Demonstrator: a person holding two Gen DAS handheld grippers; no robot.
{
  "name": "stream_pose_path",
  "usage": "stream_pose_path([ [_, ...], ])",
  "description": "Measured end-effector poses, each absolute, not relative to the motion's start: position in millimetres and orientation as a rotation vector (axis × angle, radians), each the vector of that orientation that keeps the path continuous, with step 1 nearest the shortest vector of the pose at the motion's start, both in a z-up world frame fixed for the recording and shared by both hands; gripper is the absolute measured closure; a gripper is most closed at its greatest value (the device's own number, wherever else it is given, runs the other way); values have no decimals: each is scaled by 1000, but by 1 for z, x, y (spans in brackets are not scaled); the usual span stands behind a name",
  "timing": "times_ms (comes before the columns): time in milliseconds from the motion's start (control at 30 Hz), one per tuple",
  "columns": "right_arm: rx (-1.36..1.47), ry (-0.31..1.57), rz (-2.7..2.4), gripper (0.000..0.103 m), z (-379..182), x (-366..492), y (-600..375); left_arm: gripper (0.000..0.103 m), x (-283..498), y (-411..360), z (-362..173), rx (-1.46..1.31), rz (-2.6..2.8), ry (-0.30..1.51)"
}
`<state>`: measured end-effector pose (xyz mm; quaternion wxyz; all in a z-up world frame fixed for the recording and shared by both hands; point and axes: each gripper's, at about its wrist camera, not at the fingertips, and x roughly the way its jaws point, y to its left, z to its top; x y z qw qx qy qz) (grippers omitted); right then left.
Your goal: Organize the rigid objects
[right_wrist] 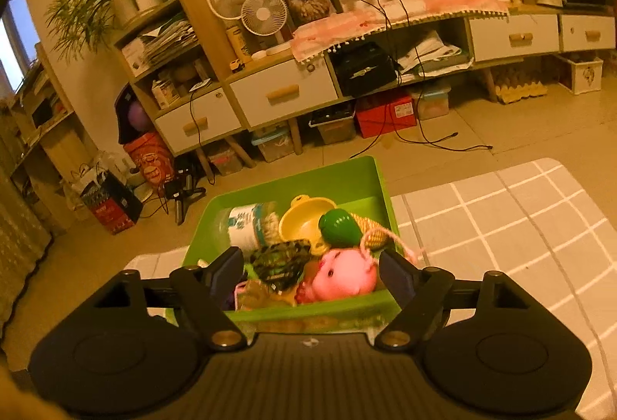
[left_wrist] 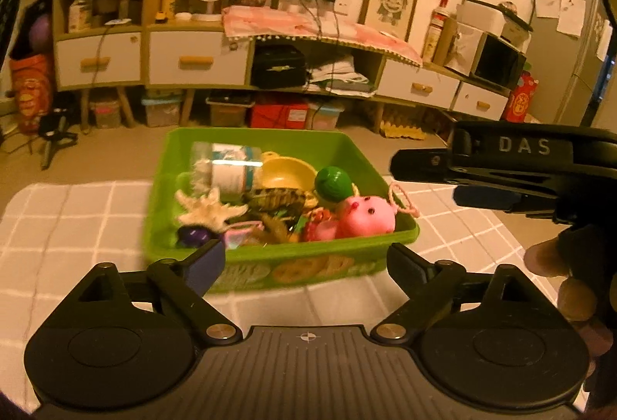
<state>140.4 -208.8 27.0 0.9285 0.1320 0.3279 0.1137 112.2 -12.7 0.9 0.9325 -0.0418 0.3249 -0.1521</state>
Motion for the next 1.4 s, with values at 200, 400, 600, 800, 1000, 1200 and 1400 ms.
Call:
stream_pose_path([
  [200,239,670,233,47,31,108,-205,2,88,1,4,-92,-262,688],
  [400,147,701,217,47,27,77,-199,2,68,13,-2,-98,-197,725],
  [600,98,718,209,38,17,47,-196,2,52,25,-12,-102,-105,758],
  [800,64,768,161,37,-1,36,-196,2,43,28,-13,-81,-22,773],
  [1000,88,775,162,36,-1,36,-198,2,41,26,-12,-72,-12,796],
  [1200,43,760,168,36,2,31,-192,2,38,23,-12,-89,-23,829],
  [1400,48,756,175,32,4,28,-192,2,36,20,-10,-89,-26,838],
])
